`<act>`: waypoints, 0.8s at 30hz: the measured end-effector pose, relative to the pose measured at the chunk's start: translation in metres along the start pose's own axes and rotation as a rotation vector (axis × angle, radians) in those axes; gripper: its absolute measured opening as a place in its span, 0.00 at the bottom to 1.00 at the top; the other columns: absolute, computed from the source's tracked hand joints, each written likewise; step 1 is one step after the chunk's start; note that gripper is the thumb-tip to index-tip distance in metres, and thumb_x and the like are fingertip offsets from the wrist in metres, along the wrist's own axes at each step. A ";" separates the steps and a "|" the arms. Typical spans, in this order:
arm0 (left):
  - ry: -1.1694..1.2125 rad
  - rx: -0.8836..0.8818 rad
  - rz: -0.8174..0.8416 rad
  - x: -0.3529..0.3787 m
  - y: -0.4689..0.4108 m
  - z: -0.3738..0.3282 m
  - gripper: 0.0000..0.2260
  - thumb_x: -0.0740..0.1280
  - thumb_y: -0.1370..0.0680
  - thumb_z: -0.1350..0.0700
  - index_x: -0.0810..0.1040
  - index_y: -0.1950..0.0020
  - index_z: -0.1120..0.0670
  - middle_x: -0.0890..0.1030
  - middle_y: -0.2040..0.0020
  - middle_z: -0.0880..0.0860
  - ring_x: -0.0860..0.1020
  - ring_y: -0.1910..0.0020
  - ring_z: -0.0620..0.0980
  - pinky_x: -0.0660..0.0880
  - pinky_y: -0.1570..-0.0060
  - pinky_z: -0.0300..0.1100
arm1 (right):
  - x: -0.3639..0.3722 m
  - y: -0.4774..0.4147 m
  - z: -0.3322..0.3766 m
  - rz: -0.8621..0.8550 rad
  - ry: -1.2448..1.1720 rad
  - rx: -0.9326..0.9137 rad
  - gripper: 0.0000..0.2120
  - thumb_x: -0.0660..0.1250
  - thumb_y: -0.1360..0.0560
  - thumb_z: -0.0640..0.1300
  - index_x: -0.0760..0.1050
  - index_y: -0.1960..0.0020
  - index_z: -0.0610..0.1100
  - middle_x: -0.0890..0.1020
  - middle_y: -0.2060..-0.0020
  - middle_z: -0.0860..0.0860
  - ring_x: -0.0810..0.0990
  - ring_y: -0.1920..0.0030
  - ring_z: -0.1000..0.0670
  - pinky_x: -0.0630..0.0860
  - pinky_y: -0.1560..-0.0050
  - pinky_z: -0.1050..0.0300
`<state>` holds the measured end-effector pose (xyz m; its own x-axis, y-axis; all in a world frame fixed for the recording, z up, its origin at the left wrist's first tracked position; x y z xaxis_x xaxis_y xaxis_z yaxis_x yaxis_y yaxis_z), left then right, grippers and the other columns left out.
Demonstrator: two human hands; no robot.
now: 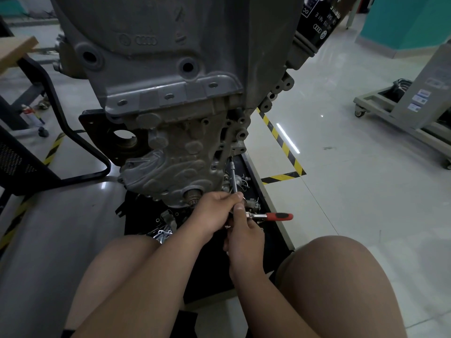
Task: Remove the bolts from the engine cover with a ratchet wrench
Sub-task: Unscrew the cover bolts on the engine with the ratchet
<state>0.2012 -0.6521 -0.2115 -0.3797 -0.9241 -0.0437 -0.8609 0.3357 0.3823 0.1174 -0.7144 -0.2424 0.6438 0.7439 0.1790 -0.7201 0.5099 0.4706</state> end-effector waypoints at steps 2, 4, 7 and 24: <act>-0.005 -0.004 -0.003 -0.001 0.000 -0.001 0.11 0.67 0.21 0.54 0.81 0.62 0.57 0.77 0.77 0.45 0.72 0.80 0.38 0.65 0.79 0.27 | -0.002 0.000 0.002 -0.018 0.027 -0.037 0.20 0.67 0.25 0.56 0.70 0.68 0.44 0.71 0.78 0.51 0.68 0.76 0.52 0.67 0.72 0.59; -0.011 -0.006 -0.004 -0.002 -0.001 -0.001 0.11 0.67 0.21 0.53 0.81 0.61 0.57 0.77 0.77 0.44 0.72 0.80 0.37 0.65 0.78 0.27 | -0.003 0.000 0.003 -0.024 0.042 -0.061 0.20 0.69 0.26 0.56 0.70 0.68 0.45 0.72 0.76 0.51 0.69 0.74 0.51 0.67 0.69 0.55; -0.015 -0.012 -0.006 -0.002 -0.001 0.000 0.11 0.68 0.22 0.53 0.81 0.61 0.56 0.78 0.76 0.44 0.73 0.78 0.37 0.66 0.77 0.27 | -0.004 0.000 0.002 -0.034 0.034 -0.076 0.18 0.69 0.26 0.56 0.72 0.67 0.45 0.73 0.75 0.51 0.70 0.74 0.52 0.67 0.70 0.55; -0.039 -0.048 0.022 0.004 0.001 0.001 0.16 0.64 0.21 0.50 0.83 0.66 0.50 0.70 0.79 0.48 0.67 0.82 0.45 0.62 0.80 0.30 | 0.011 -0.003 -0.013 0.042 -0.179 0.175 0.34 0.52 0.21 0.65 0.73 0.78 0.47 0.70 0.81 0.48 0.67 0.82 0.50 0.65 0.75 0.60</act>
<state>0.1980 -0.6551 -0.2121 -0.4118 -0.9085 -0.0709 -0.8356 0.3455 0.4271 0.1227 -0.7022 -0.2528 0.6612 0.6664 0.3446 -0.7014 0.3860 0.5992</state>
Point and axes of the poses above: each hand's wrist, its own y-axis away from the middle knuckle, its own x-axis out of the palm, z = x × y, the point moved 9 cm from there along -y, towards the middle knuckle
